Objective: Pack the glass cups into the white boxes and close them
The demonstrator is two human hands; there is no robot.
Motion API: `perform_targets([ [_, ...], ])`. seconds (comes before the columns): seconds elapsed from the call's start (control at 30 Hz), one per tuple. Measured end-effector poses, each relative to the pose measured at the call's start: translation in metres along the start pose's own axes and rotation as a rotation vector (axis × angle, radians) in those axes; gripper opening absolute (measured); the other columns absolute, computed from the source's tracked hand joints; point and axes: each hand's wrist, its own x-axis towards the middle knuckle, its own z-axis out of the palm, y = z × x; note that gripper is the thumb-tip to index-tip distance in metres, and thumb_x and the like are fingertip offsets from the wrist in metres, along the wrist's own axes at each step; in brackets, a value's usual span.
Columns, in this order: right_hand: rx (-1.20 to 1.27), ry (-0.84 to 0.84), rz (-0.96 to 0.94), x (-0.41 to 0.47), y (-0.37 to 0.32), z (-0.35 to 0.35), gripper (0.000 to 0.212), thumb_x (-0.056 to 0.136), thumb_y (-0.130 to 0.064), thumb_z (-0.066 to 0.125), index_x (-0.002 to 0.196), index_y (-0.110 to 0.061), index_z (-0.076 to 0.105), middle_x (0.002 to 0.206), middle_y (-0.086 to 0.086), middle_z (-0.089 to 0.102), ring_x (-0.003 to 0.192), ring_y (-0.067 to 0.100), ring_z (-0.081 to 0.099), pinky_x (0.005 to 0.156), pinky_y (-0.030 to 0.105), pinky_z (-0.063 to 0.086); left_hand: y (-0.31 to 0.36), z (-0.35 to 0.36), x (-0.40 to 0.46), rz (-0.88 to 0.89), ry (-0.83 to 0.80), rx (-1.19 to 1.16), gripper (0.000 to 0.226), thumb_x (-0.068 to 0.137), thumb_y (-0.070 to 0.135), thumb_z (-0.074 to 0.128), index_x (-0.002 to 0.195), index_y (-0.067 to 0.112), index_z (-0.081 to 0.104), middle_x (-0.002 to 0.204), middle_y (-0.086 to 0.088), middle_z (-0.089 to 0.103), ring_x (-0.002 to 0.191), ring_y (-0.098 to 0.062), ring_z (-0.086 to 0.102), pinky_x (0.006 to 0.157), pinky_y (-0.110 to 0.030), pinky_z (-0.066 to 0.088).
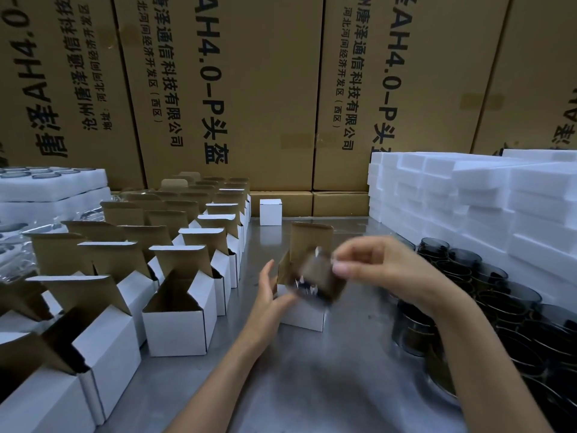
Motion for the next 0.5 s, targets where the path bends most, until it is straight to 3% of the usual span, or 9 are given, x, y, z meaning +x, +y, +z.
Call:
perform_targets([
  [0.03,0.07,0.15,-0.087,0.004,0.001,0.002,0.013,0.074,-0.025,0.07,0.085,-0.017,0.072,0.078,-0.004,0.071,0.074,0.002,0.062,0.068,0.009,0.045,0.0,0.0,0.0,0.004,-0.014,0.011,0.093,0.064,0.023,0.054,0.149,0.025,0.015,0.146,-0.002,0.035,0.126,-0.004,0.04,0.088,-0.006,0.038],
  [0.1,-0.03,0.394,-0.206,0.014,0.007,0.011,0.008,0.081,-0.019,0.07,0.088,-0.022,0.072,0.079,-0.006,0.071,0.073,0.001,0.058,0.069,0.01,0.042,0.0,0.0,-0.001,0.009,-0.02,0.017,0.091,0.064,0.023,0.052,0.148,0.029,0.016,0.146,0.004,0.031,0.121,0.005,0.039,0.084,-0.002,0.037],
  [0.17,-0.353,0.531,-0.223,0.025,0.02,0.023,0.01,0.085,-0.018,0.069,0.092,-0.024,0.072,0.083,-0.012,0.069,0.076,0.003,0.048,0.071,0.016,0.036,-0.001,0.0,0.0,0.006,0.0,-0.01,0.091,0.064,0.023,0.052,0.148,0.03,0.019,0.147,0.003,0.031,0.129,-0.001,0.036,0.097,-0.013,0.035],
  [0.23,-0.665,0.565,-0.19,0.03,0.037,0.031,0.015,0.086,-0.025,0.068,0.1,-0.02,0.074,0.09,-0.009,0.069,0.082,0.01,0.041,0.073,0.024,0.035,-0.003,0.001,0.002,0.012,0.014,-0.015,0.091,0.062,0.022,0.053,0.147,0.027,0.021,0.145,0.001,0.036,0.13,-0.005,0.037,0.1,-0.019,0.035],
  [0.33,-0.88,0.531,-0.212,0.032,0.054,0.042,0.017,0.086,-0.029,0.068,0.1,-0.022,0.074,0.089,-0.008,0.069,0.082,0.015,0.039,0.073,0.034,0.039,-0.005,0.002,0.004,0.033,0.026,0.022,0.09,0.061,0.022,0.052,0.147,0.023,0.023,0.141,0.004,0.039,0.12,0.005,0.041,0.085,-0.005,0.035],
  [0.4,-0.987,0.484,-0.213,0.031,0.061,0.049,0.014,0.086,-0.03,0.067,0.097,-0.024,0.075,0.088,-0.008,0.068,0.086,0.019,0.044,0.074,0.033,0.034,-0.006,0.003,0.004,0.042,0.021,0.029,0.09,0.062,0.021,0.051,0.147,0.022,0.023,0.14,0.006,0.039,0.125,0.0,0.037,0.086,-0.004,0.033],
  [0.5,-1.068,0.419,-0.153,0.031,0.072,0.052,0.017,0.09,-0.033,0.059,0.094,-0.027,0.075,0.098,-0.012,0.062,0.105,0.02,0.043,0.086,0.03,0.024,-0.004,0.003,0.003,0.048,0.01,0.016,0.089,0.062,0.02,0.051,0.147,0.023,0.024,0.134,0.013,0.043,0.116,0.013,0.04,0.083,-0.001,0.036],
])
